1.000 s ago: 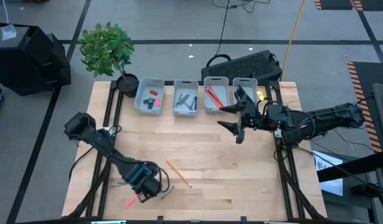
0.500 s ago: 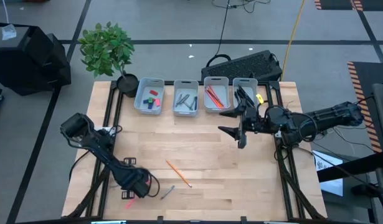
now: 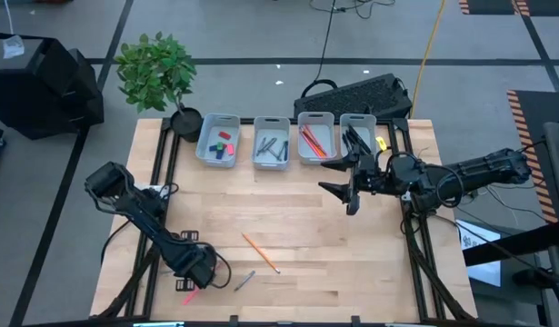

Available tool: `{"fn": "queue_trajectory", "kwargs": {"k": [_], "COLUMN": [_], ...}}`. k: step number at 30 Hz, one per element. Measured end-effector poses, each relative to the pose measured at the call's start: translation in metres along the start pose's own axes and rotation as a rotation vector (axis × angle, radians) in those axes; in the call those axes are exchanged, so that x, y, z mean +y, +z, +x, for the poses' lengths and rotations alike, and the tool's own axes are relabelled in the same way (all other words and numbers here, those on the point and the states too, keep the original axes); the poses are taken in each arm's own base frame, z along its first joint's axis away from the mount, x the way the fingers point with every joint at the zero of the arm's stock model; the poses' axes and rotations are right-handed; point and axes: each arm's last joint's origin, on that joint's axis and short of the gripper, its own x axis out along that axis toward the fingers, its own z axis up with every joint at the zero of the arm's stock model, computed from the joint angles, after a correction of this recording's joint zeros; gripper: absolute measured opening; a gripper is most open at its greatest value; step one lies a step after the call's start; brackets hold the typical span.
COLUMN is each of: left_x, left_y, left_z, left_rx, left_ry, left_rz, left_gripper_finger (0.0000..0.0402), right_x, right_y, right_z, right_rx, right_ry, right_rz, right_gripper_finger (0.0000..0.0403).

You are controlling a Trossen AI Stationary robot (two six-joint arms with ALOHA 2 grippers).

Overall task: Sort crayons/erasers/pens/pencils in bins
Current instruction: Put the gray crayon into the middle left gray bin

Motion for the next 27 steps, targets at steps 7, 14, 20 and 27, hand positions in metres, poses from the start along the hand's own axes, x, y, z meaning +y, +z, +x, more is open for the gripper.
{"fn": "queue_trajectory", "kwargs": {"k": [7,14,20,27], "left_x": [0.0,0.003,0.018,0.048], "left_y": [0.001,0.002,0.011,0.042], "left_z": [0.0,-0.013,-0.047,-0.101], "left_rx": [-0.023,-0.067,-0.204,-0.418], "left_ry": [0.016,-0.001,-0.041,-0.098], "left_rz": [0.01,0.005,-0.081,-0.247], "left_gripper_finger": [0.0012,0.004,0.0023,0.0034], "right_x": [0.0,0.0,0.0,0.0], "right_y": [0.001,0.001,0.001,0.001], "right_z": [0.0,0.0,0.0,0.0], "right_rx": [-0.005,-0.005,-0.006,-0.005], "right_ry": [0.001,0.005,0.007,0.01], "right_rz": [0.0,0.003,-0.003,-0.022], "right_gripper_finger": [0.0265,0.0265,0.0265,0.0265]}}
